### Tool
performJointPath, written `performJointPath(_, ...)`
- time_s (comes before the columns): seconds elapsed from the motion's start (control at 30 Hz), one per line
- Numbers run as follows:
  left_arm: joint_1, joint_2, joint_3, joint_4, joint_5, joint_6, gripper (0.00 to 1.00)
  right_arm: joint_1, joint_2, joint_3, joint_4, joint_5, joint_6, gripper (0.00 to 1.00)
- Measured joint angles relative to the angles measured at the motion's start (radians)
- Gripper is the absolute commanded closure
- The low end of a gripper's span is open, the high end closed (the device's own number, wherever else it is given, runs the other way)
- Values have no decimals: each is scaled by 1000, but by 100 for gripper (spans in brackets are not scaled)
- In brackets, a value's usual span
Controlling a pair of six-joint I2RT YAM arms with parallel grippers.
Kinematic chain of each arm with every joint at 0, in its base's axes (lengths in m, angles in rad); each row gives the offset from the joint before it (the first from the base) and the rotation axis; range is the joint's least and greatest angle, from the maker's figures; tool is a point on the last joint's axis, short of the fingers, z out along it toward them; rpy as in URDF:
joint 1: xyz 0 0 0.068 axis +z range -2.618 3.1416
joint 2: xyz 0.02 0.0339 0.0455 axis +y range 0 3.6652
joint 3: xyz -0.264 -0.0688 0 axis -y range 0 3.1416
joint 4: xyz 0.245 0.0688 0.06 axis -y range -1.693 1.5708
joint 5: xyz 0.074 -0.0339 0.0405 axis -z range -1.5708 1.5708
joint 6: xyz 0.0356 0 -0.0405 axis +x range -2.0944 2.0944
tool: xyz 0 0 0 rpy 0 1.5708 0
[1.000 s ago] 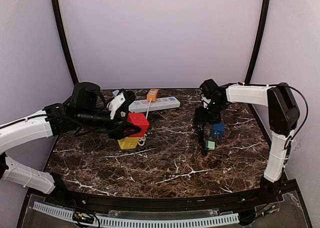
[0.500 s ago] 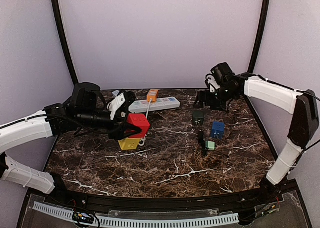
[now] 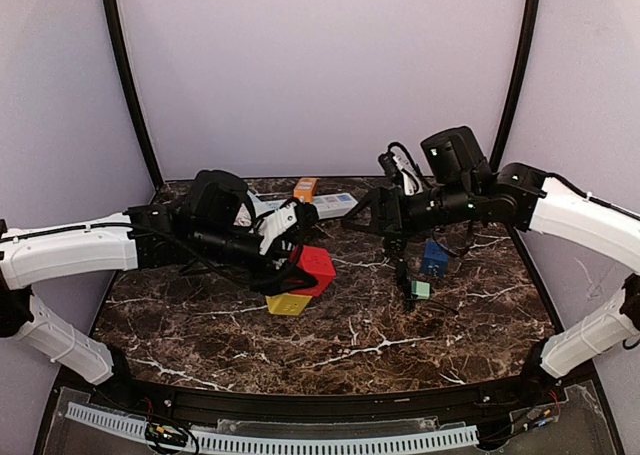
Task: Pull the plug off the socket
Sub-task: Remove the plug from the socket.
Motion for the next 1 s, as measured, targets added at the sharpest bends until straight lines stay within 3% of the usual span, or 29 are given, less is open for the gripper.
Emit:
performJointPath(0.27, -39, 112, 114, 17, -3, 0, 99, 165, 39, -11, 65, 55, 88, 6)
performJointPath(0.73, -51, 124, 97, 34, -29, -11, 99, 225, 161, -3, 90, 89, 150, 15)
performJointPath(0.87, -51, 123, 91, 34, -42, -14, 99, 232, 176, -3, 112, 89, 167, 29)
performJointPath(1.0, -52, 122, 82, 32, -62, -19, 99, 241, 192, -3, 135, 95, 197, 58)
